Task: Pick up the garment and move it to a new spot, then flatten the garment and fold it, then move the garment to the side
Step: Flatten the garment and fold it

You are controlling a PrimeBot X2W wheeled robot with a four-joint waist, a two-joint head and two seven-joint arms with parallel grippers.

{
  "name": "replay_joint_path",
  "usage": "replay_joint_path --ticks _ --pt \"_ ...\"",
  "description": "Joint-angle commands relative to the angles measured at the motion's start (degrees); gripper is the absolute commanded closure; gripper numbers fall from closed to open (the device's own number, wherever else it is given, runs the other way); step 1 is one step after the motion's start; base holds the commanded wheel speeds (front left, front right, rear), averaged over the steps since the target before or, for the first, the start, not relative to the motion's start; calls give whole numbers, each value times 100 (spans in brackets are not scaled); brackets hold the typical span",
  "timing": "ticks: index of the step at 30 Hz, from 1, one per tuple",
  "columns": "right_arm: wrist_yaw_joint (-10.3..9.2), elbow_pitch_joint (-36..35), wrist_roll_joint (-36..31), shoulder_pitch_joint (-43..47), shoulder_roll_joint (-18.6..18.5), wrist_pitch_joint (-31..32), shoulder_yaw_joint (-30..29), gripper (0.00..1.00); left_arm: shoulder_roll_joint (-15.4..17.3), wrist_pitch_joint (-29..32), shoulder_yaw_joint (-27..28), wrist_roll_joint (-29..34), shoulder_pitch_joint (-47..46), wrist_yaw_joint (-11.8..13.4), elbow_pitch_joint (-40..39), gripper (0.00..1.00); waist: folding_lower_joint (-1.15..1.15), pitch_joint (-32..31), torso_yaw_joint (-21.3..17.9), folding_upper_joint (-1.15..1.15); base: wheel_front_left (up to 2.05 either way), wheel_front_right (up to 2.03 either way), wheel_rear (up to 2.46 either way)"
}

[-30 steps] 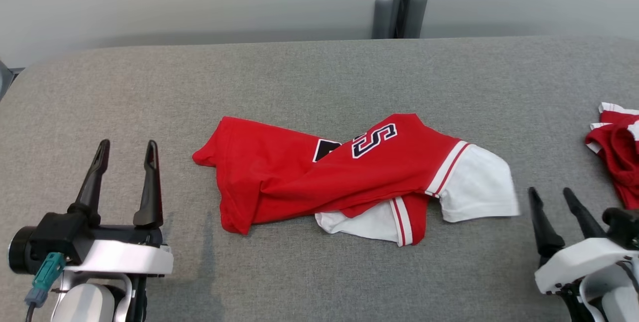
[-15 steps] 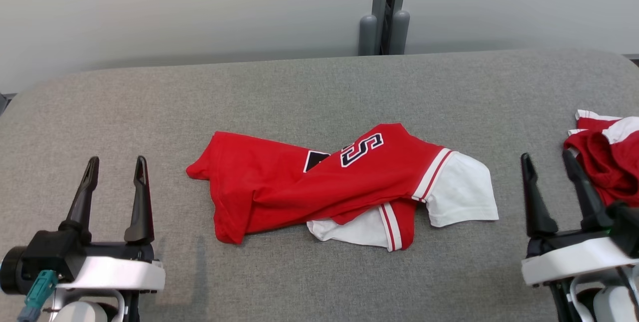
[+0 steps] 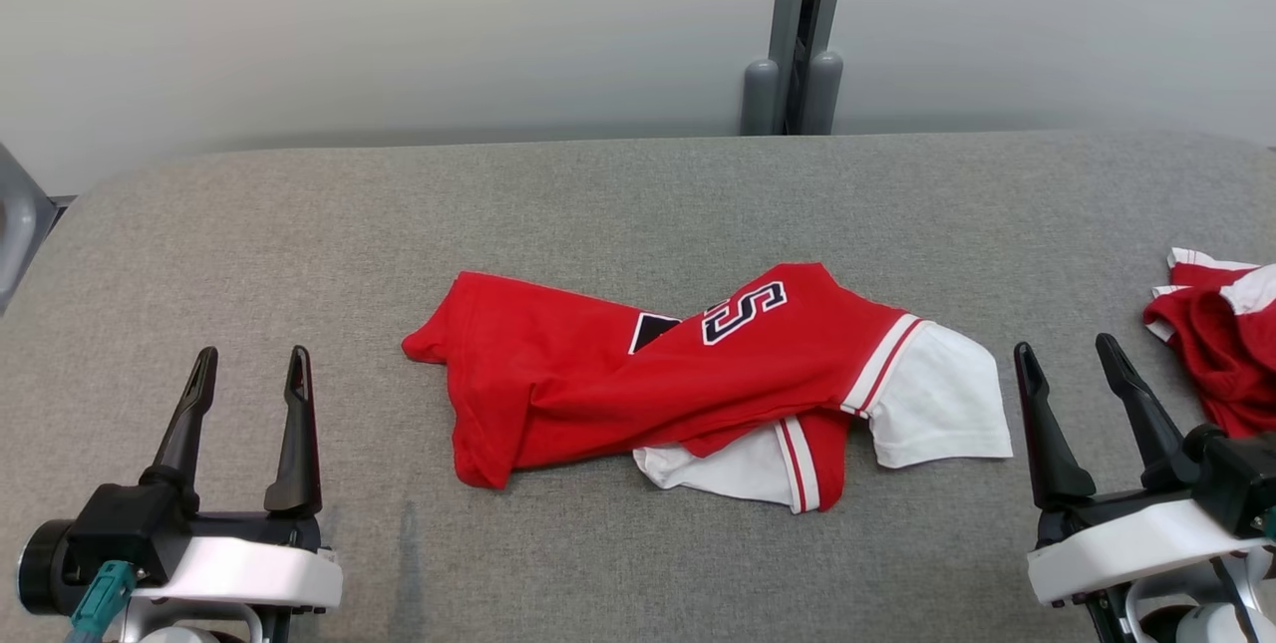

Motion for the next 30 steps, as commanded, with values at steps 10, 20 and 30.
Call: replay_joint_path --ticks 10,20,30 --pt "1 -94 2 -68 -31 120 57 0 -66 628 -502 -238 -238 -408 160 0 0 176 -9 0 0 0 0" --pt "1 -37 37 -231 -42 81 214 0 -194 1810 -874 -776 -461 -805 1041 0 0 504 -327 0 0 0 0" --pt "1 51 60 -335 -34 4 238 0 -211 2031 -926 -1232 -757 -1029 1614 32 0 677 -465 0 0 0 0"
